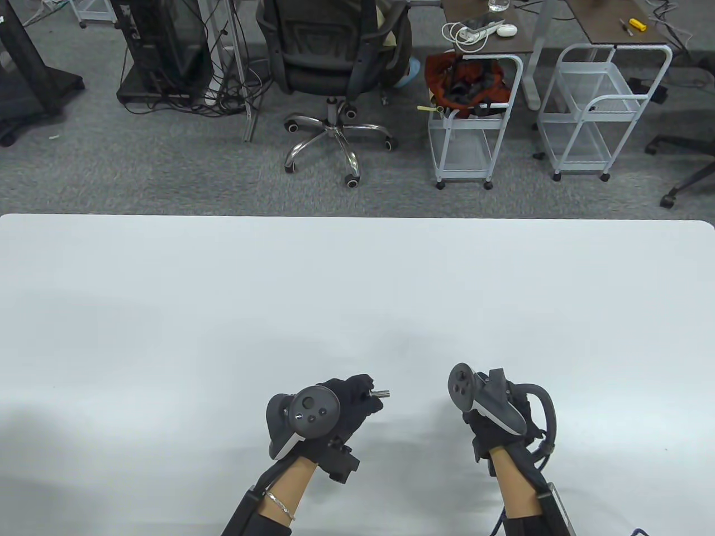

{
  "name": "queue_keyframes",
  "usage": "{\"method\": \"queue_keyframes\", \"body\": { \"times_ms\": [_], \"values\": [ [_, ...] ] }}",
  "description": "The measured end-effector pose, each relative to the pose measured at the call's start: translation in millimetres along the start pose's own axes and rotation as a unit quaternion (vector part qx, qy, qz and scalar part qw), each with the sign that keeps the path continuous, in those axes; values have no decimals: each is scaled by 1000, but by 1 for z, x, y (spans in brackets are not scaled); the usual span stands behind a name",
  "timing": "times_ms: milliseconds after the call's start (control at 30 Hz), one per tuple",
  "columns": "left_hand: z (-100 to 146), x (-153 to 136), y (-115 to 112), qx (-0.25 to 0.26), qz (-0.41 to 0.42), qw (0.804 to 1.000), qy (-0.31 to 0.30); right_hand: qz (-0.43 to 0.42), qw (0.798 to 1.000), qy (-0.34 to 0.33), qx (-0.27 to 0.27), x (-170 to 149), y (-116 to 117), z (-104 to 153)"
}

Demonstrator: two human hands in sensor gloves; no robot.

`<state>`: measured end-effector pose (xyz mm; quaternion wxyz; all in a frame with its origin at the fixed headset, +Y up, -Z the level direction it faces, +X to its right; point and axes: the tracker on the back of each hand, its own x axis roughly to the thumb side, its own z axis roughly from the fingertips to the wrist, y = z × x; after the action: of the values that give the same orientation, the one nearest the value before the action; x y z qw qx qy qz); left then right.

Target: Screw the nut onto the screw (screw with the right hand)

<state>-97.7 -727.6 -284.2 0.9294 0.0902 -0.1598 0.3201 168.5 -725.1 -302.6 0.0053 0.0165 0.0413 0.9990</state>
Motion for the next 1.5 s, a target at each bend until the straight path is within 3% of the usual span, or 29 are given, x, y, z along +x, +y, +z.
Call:
{"method": "queue_keyframes", "body": {
  "times_ms": [67, 167, 333, 867, 1167, 1267, 1333, 1500],
  "values": [
    [0, 0, -1, -1, 3, 1000, -2, -95, 993, -60, -38, 10, -11, 6],
    [1, 1, -1, 0, 6, 1000, -5, -236, 960, -132, -67, 25, -18, 13],
    [1, 2, -2, 1, 12, 1000, -9, -346, 917, -189, -66, 35, -16, 16],
    [3, 9, -1, 7, 18, 999, -27, -461, 868, -184, -8, 37, -5, 14],
    [3, 9, 3, 19, 23, 999, -34, -570, 804, -163, 45, 37, 14, 7],
    [3, 9, 5, 23, 17, 999, -33, -578, 789, -191, 88, 36, 13, 4],
    [3, 10, 4, 22, 17, 999, -39, -567, 796, -195, 85, 35, 10, 5],
    [3, 14, 4, 21, 19, 998, -52, -492, 854, -165, 30, 35, 6, 9]
  ]
}}
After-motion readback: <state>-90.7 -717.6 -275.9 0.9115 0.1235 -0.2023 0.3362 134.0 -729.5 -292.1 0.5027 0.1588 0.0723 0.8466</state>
